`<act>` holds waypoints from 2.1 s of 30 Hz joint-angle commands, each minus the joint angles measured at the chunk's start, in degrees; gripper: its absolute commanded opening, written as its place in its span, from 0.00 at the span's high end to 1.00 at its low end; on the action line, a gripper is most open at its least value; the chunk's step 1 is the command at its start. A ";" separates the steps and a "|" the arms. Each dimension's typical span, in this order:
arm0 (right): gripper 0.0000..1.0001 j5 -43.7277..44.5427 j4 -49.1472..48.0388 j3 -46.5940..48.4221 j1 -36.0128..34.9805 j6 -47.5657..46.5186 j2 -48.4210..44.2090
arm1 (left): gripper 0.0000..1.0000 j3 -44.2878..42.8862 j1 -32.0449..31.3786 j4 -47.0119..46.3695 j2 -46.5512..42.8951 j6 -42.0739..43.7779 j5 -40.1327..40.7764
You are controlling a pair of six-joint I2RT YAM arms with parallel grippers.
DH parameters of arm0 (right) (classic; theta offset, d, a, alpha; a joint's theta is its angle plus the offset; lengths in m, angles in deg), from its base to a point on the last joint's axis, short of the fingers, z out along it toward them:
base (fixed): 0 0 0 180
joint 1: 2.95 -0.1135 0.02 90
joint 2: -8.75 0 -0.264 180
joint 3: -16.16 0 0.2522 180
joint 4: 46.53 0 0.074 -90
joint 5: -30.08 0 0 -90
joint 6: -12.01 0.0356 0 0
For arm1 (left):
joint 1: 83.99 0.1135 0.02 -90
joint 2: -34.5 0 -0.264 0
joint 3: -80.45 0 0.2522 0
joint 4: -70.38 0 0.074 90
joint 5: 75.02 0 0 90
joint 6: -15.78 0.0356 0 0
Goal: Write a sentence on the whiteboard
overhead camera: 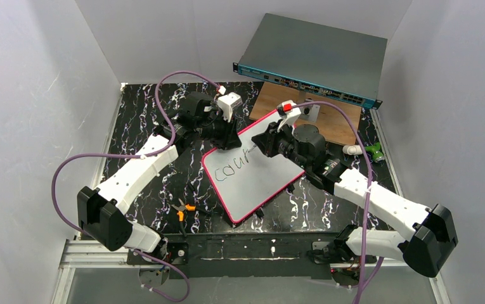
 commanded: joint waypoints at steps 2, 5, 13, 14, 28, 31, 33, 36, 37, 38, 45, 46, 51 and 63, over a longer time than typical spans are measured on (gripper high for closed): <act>0.99 0.30 -0.21 -0.99 0.23 0.87 -0.66 | 1.00 -0.80 0.17 -1.14 -2.99 2.28 1.03; 0.99 0.59 0.11 -1.39 0.23 0.92 -0.88 | 1.00 -0.68 0.17 -1.19 -3.09 2.28 0.98; 0.99 2.19 1.56 -1.51 0.22 0.27 -1.39 | 1.00 -0.83 0.17 -1.27 -2.83 2.28 0.97; 0.99 2.39 1.85 -1.46 0.23 0.26 -1.48 | 1.00 -0.84 0.17 -1.28 -2.77 2.28 1.03; 0.99 6.25 2.71 1.79 0.75 -2.24 -1.24 | 1.00 -1.09 0.12 -1.37 -2.54 2.28 0.78; 0.99 5.81 2.54 3.32 0.75 -2.59 -0.58 | 1.00 -1.11 0.14 -1.39 -2.43 2.28 0.70; 0.99 5.69 2.22 4.08 0.74 -2.64 -0.22 | 1.00 -1.08 0.17 -1.37 -2.38 2.24 0.63; 0.99 5.62 1.86 5.14 0.75 -2.85 0.26 | 1.00 -1.12 0.16 -1.37 -2.40 2.19 0.67; 0.99 5.52 1.82 5.52 0.75 -2.93 0.48 | 1.00 -1.14 0.17 -1.32 -2.47 2.24 0.68; 0.99 5.39 1.67 5.77 0.73 -2.95 0.65 | 1.00 -1.04 0.17 -1.29 -2.48 2.21 0.67; 0.99 4.38 1.46 5.24 0.75 -2.56 1.33 | 1.00 -1.11 0.17 -1.24 -2.55 2.25 0.80; 0.99 4.30 1.52 4.94 0.75 -2.45 1.19 | 1.00 -1.15 0.17 -1.20 -2.52 2.20 0.81; 0.99 4.66 2.04 2.73 0.71 -1.95 0.14 | 1.00 -1.22 0.17 -1.22 -2.40 2.22 0.74; 0.99 6.03 4.69 -0.25 0.73 -2.26 -2.02 | 1.00 -1.54 0.14 -1.85 -1.88 2.11 0.57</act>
